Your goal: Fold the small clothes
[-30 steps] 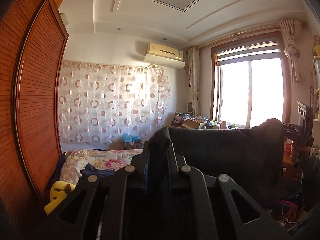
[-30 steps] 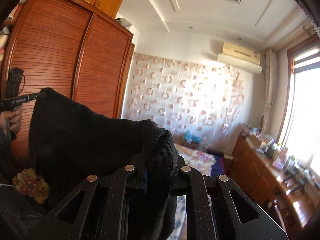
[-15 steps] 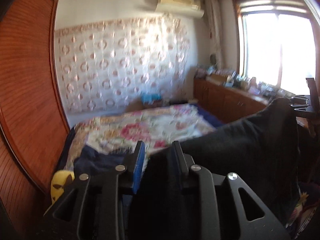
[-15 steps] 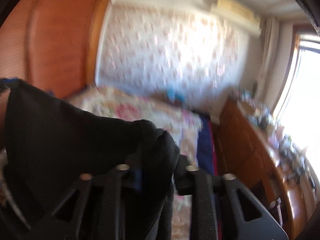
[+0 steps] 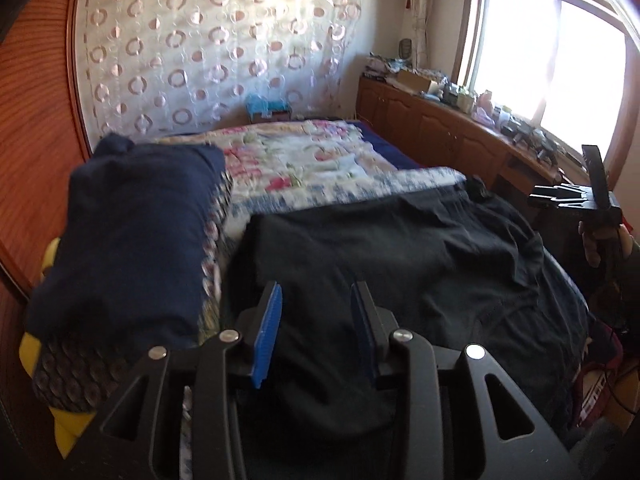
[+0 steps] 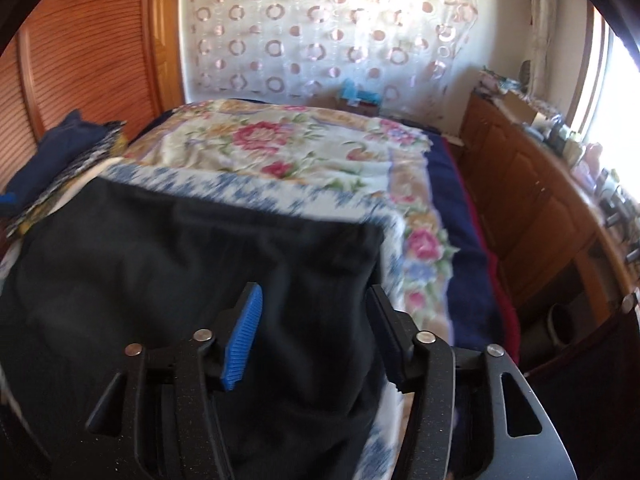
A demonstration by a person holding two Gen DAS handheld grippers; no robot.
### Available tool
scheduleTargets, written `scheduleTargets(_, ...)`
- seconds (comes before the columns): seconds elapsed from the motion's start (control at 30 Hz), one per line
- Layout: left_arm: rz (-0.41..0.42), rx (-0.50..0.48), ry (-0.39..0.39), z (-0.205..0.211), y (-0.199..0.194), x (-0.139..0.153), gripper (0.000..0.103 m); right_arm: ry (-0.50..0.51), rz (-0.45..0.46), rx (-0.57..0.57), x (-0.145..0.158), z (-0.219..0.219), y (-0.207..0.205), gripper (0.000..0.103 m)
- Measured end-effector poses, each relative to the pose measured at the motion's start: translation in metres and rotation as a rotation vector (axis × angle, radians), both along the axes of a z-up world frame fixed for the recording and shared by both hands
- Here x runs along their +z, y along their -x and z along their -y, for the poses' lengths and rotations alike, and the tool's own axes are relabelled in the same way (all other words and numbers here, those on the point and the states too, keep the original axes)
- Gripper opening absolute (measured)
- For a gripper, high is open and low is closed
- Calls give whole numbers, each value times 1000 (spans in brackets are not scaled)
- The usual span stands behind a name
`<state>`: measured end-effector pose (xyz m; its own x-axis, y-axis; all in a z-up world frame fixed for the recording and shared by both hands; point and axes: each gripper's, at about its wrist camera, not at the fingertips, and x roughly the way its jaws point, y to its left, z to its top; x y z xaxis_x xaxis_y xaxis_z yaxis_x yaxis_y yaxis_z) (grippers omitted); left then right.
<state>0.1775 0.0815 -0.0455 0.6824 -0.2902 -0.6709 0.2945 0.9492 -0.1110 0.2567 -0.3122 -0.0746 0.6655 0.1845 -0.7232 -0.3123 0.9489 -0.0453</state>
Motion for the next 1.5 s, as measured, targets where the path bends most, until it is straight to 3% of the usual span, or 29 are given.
scheduleTargets(0.2, -86, -22, -30, 10, 10, -41, 34, -79, -82, -6, -31, 3, 43, 63)
scheduleTargets(0.5, -132, -2, -47, 8, 13, -71, 35, -98, -129, -82, -51, 16, 57, 63)
scheduleTargets(0.7, -112, 6, -75, 10, 16, -74, 36, -116, -120, -107, -54, 16, 48, 63)
scheduleTargets(0.93, -82, 3, -175, 24, 19, -76, 41, -73, -97, -115, -64, 5, 44, 58)
scheduleTargets(1.13, -84, 1, -164, 25, 20, -75, 41, -24, -87, -118, -68, -2, 44, 59)
scheduleTargets(1.5, -79, 15, -180, 26, 20, -75, 42, -26, -85, -118, -69, -3, 45, 59)
